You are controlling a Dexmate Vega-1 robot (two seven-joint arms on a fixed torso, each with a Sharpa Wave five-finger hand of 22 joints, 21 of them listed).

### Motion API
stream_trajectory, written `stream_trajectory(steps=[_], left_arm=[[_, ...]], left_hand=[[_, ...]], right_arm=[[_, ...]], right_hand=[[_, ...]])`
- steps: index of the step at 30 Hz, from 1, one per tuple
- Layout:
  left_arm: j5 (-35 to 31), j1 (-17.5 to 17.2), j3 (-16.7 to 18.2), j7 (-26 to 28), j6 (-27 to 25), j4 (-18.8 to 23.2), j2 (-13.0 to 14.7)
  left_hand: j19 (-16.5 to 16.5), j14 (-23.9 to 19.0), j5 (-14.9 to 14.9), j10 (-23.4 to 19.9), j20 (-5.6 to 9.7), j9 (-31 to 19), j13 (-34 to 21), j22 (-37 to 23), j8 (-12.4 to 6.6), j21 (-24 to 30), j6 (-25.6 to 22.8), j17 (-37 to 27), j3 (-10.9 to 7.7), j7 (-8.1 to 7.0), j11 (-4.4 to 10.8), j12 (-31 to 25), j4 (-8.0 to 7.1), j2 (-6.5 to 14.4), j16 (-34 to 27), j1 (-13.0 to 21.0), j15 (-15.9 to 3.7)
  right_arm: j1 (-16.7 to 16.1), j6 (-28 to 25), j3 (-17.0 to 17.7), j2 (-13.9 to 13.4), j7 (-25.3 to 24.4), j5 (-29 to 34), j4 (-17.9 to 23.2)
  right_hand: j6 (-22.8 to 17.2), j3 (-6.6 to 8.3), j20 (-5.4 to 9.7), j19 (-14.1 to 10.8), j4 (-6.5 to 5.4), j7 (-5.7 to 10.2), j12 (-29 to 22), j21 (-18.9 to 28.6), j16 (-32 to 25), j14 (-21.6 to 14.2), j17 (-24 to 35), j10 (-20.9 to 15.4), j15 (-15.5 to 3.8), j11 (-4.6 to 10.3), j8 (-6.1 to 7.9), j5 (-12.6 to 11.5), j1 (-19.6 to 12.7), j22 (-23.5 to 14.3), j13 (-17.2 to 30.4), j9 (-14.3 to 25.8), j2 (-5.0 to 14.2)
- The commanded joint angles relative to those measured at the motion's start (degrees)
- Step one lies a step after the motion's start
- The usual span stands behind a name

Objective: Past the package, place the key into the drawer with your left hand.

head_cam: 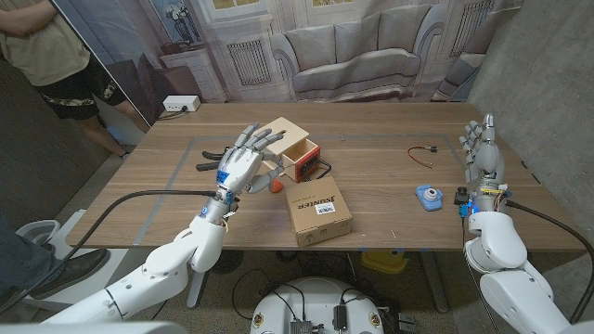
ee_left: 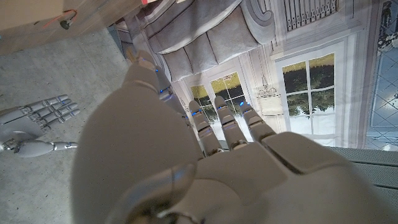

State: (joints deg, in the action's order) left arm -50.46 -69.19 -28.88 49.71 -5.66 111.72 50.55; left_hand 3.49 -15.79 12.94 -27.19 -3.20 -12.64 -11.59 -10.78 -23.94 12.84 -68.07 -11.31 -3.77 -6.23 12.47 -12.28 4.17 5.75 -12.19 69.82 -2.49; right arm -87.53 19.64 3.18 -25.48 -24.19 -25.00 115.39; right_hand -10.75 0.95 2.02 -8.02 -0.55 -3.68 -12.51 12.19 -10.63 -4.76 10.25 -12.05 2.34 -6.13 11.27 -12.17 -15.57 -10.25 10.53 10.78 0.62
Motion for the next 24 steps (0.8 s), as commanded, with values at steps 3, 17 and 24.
stream_trajectory(steps=[3, 17, 24], left_arm=[[1.61, 0.86, 2.29, -3.49, 0.03, 2.84, -0.08], [3.32, 0.64, 4.59, -7.41, -0.84, 4.94, -0.3], [5.93, 1.32, 5.35, -9.79, -0.73, 4.93, -1.31]], left_hand=[[0.23, -0.65, 0.26, -0.5, 0.16, -0.08, -0.32, -0.12, -0.27, -0.07, -0.31, -0.22, -0.09, 0.07, -0.11, 0.07, -0.25, 0.3, 0.12, 0.07, -7.47], [0.34, -0.78, 0.32, -0.89, 0.35, 0.01, -0.35, -0.11, -0.47, -0.08, -0.32, -0.2, -0.05, 0.14, -0.12, 0.06, -0.25, 0.33, 0.19, 0.15, -7.35], [0.4, -0.83, 0.34, -0.97, 0.38, 0.1, -0.36, -0.11, -0.5, -0.08, -0.19, -0.2, -0.02, 0.2, -0.12, 0.11, -0.25, 0.33, 0.24, 0.19, -7.39]], right_arm=[[-0.05, 2.11, -0.53, 0.57, 0.39, -0.39, -1.09], [-0.52, 3.2, -0.59, 0.68, 0.86, -1.05, -1.85], [-0.83, 2.99, -0.35, 0.45, 0.75, -1.07, -1.49]], right_hand=[[-0.22, -0.23, -0.05, -0.65, -0.27, 0.28, -0.32, -0.06, -0.18, -0.48, 0.26, -0.72, 0.16, -0.01, 0.04, -0.24, 0.07, -0.24, 0.31, 0.11, 0.3], [-0.24, -0.3, -0.05, -0.69, -0.26, 0.26, -0.34, -0.14, -0.17, -0.54, 0.26, -0.82, 0.09, 0.08, 0.04, -0.25, 0.06, -0.24, 0.31, 0.12, 0.37], [-0.27, -0.34, -0.07, -0.69, -0.25, 0.24, -0.31, -0.17, -0.15, -0.53, 0.26, -0.8, 0.04, 0.06, 0.05, -0.26, 0.06, -0.24, 0.31, 0.12, 0.38]])
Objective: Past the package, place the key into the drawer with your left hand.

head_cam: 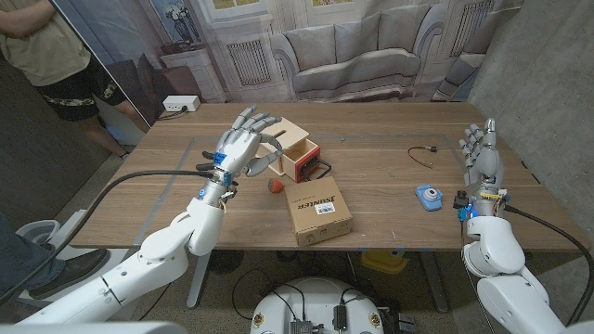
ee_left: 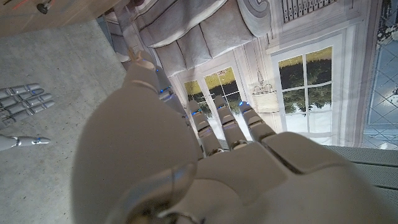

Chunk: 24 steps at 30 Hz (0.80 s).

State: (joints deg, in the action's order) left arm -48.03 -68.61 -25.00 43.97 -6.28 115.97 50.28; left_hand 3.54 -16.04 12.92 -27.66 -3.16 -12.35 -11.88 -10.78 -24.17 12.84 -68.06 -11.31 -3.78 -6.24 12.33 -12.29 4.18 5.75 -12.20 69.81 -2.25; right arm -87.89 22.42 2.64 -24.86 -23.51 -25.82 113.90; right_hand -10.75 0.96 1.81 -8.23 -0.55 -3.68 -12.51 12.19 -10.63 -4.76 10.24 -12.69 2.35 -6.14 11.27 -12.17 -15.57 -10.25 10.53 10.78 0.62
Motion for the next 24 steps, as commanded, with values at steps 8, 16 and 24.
stream_trajectory(steps=[8, 16, 24], left_arm=[[5.71, 1.94, 2.07, -7.1, -0.75, 1.01, -2.11], [6.75, 3.05, 2.35, -10.53, -2.58, 2.02, -2.7], [4.91, 4.07, 1.62, -15.52, -7.66, 4.48, -3.0]], left_hand=[[0.29, -0.59, 0.38, -0.48, 0.23, -0.12, -0.08, -0.11, -0.38, -0.13, -0.22, -0.19, -0.02, 0.34, 0.02, 0.21, -0.22, 0.35, 0.3, 0.31, -7.35], [0.27, -0.59, 0.39, -0.45, 0.23, -0.2, -0.08, -0.11, -0.53, -0.16, -0.18, -0.19, -0.04, 0.43, 0.02, 0.28, -0.18, 0.38, 0.35, 0.43, -7.36], [0.25, -0.58, 0.38, -0.33, 0.16, -0.09, -0.08, -0.11, -0.73, -0.19, -0.49, -0.16, -0.04, 0.86, 0.0, 0.37, -0.09, 0.33, 0.42, 0.6, -7.0]], right_arm=[[-0.81, 0.31, 0.56, -0.19, 0.12, -0.47, 0.15], [-0.96, 0.95, 0.56, 0.18, 0.33, -0.77, -0.54], [-0.93, 1.1, 0.57, 0.03, 0.73, -1.12, -0.94]], right_hand=[[-0.3, -0.37, 0.13, -0.51, -0.23, 0.23, -0.29, -0.2, -0.14, -0.54, 0.26, -0.15, 0.05, 0.06, 0.06, -0.26, 0.05, -0.25, 0.31, 0.12, 0.41], [-0.26, -0.41, 0.12, -0.52, -0.22, 0.27, -0.3, -0.24, -0.13, -0.56, 0.25, -0.2, 0.07, 0.07, 0.04, -0.27, 0.04, -0.25, 0.32, 0.12, 0.44], [-0.32, -0.45, 0.17, -0.54, -0.2, 0.23, -0.26, -0.27, -0.12, -0.57, 0.25, -0.14, 0.12, 0.16, 0.06, -0.27, 0.02, -0.25, 0.32, 0.12, 0.47]])
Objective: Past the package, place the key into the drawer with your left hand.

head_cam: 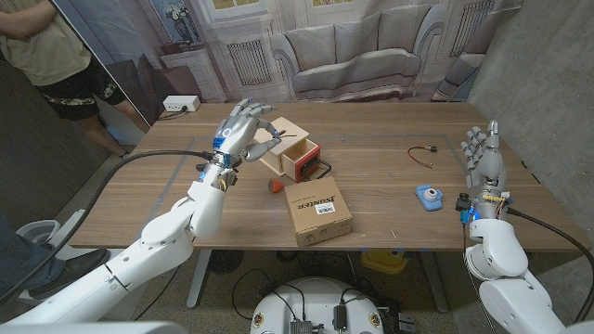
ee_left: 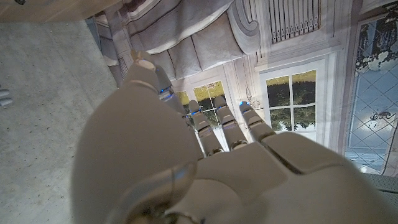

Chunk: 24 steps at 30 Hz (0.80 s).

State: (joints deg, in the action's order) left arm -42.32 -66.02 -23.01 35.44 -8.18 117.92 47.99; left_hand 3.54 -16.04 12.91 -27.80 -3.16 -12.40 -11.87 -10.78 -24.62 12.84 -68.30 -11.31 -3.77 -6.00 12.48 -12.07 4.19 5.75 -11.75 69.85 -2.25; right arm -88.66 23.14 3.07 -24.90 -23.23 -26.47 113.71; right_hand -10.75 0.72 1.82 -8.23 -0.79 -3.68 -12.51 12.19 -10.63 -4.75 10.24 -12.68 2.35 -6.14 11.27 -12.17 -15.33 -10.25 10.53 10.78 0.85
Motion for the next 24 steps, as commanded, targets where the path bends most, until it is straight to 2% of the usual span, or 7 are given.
stream_trajectory(steps=[1, 13, 18, 24], left_arm=[[-0.77, 1.61, -0.41, -7.36, -6.1, 2.63, -0.78], [-1.0, 3.91, -1.28, -12.61, -10.26, 4.08, -1.07], [-1.56, 5.61, -2.44, -17.59, -13.72, 5.25, -1.13], [-2.3, 6.98, -3.54, -18.93, -14.95, 5.17, -1.24]], left_hand=[[0.25, -0.57, 0.39, -0.18, 0.17, -0.1, -0.1, -0.11, -0.31, -0.2, -0.2, -0.16, -0.05, 0.63, -0.15, 0.16, -0.08, 0.34, -0.02, 0.59, -6.95], [0.32, -0.76, 0.38, -0.99, 0.1, -0.27, -0.27, -0.1, -0.52, -0.2, 0.0, -0.12, -0.11, 0.79, -0.21, -0.19, 0.02, 0.39, -0.05, 0.81, -6.53], [0.33, -0.68, 0.35, -0.95, 0.15, -0.32, -0.34, -0.09, -0.6, -0.22, 0.08, -0.09, -0.09, 0.84, -0.23, -0.16, 0.06, 0.32, 0.03, 0.85, -6.24], [0.21, -0.6, 0.32, -0.88, 0.3, -0.31, -0.35, -0.08, -0.61, -0.28, 0.22, -0.04, -0.1, 0.97, -0.23, -0.11, 0.14, 0.28, 0.1, 0.98, -6.08]], right_arm=[[-0.14, 0.43, 0.13, 0.1, 0.48, -0.54, -0.81], [-0.63, 1.31, 0.23, 0.31, 0.88, -1.15, -1.6], [-0.94, 1.65, 0.38, 0.29, 1.1, -1.39, -1.74], [-1.55, 1.76, 0.71, 0.32, 1.0, -1.45, -1.53]], right_hand=[[-0.29, -0.22, 0.15, -0.55, 0.04, 0.25, -0.25, -0.27, -0.13, -0.59, 0.25, -0.13, 0.13, 0.15, 0.05, -0.27, -0.21, -0.25, 0.32, 0.13, 0.24], [-0.33, -0.29, 0.12, -0.55, 0.07, 0.21, -0.25, -0.33, -0.11, -0.6, 0.25, -0.2, 0.11, 0.01, 0.06, -0.28, -0.23, -0.26, 0.32, 0.13, 0.28], [-0.32, -0.32, 0.11, -0.55, 0.08, 0.21, -0.23, -0.36, -0.11, -0.62, 0.25, -0.17, 0.14, 0.09, 0.05, -0.28, -0.23, -0.26, 0.32, 0.13, 0.28], [-0.3, -0.35, 0.14, -0.6, 0.09, 0.29, -0.22, -0.36, -0.09, -0.59, 0.25, -0.17, 0.14, 0.01, 0.04, -0.29, -0.25, -0.26, 0.32, 0.13, 0.31]])
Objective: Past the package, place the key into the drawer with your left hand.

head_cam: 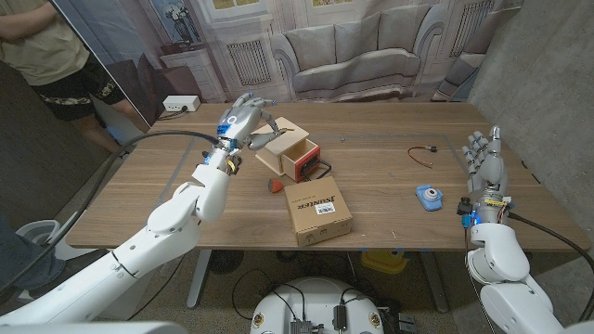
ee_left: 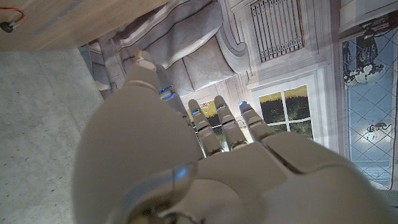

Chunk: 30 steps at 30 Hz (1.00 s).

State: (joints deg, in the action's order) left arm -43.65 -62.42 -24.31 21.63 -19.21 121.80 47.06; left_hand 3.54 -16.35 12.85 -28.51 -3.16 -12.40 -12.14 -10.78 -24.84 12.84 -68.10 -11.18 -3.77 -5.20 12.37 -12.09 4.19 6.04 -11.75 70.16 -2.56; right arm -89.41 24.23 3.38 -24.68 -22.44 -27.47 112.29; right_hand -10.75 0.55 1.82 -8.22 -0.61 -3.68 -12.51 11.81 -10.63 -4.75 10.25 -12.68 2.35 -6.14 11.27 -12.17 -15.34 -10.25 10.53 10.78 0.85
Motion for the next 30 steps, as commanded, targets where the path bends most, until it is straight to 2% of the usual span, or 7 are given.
stream_trajectory(steps=[1, 17, 30], left_arm=[[-0.91, 3.67, -2.36, -5.54, -4.14, 1.28, -0.35], [-2.35, 9.12, -5.97, -15.26, -8.73, 2.02, -0.21], [-2.32, 12.84, -7.7, -21.78, -9.19, 1.85, 0.4]], left_hand=[[0.22, -0.25, 0.38, -0.18, 0.29, -0.31, -0.07, -0.08, -0.4, -0.28, 0.03, -0.17, -0.12, 0.2, -0.13, -0.09, 0.14, 0.01, 0.12, 0.67, -5.74], [-0.59, 0.23, 0.26, 0.36, 0.09, -0.56, -0.09, -0.06, -0.65, -0.61, 0.28, -0.14, -0.14, 0.08, -0.17, 0.14, 0.1, 0.13, 0.31, 0.67, -5.44], [-1.67, 1.05, 0.16, 1.05, -0.25, -0.61, -0.12, -0.06, -0.78, -0.96, 0.55, -0.12, -0.09, -0.27, -0.23, 0.36, -0.01, 0.2, 0.55, 0.54, -5.1]], right_arm=[[-0.88, 0.71, 0.45, 0.12, 0.22, -0.46, -0.09], [-1.4, 1.03, 0.46, 0.58, 0.09, -0.2, -0.03], [-0.98, 1.04, 0.14, 0.89, -0.19, -0.21, -0.08]], right_hand=[[-0.3, -0.19, 0.16, -0.61, -0.08, 0.27, -0.23, 0.02, -0.09, -0.58, 0.25, -0.18, 0.14, 0.02, 0.04, -0.29, -0.25, -0.26, 0.32, 0.13, 0.31], [-0.28, -0.28, 0.09, -0.6, -0.05, 0.29, -0.2, -0.04, -0.07, -0.57, 0.25, -0.16, 0.14, 0.09, 0.03, -0.29, -0.26, -0.26, 0.32, 0.13, 0.34], [-0.31, -0.36, 0.1, -0.58, -0.03, 0.31, -0.17, -0.09, -0.06, -0.57, 0.25, -0.15, 0.14, 0.12, 0.04, -0.3, -0.26, -0.26, 0.33, 0.13, 0.38]])
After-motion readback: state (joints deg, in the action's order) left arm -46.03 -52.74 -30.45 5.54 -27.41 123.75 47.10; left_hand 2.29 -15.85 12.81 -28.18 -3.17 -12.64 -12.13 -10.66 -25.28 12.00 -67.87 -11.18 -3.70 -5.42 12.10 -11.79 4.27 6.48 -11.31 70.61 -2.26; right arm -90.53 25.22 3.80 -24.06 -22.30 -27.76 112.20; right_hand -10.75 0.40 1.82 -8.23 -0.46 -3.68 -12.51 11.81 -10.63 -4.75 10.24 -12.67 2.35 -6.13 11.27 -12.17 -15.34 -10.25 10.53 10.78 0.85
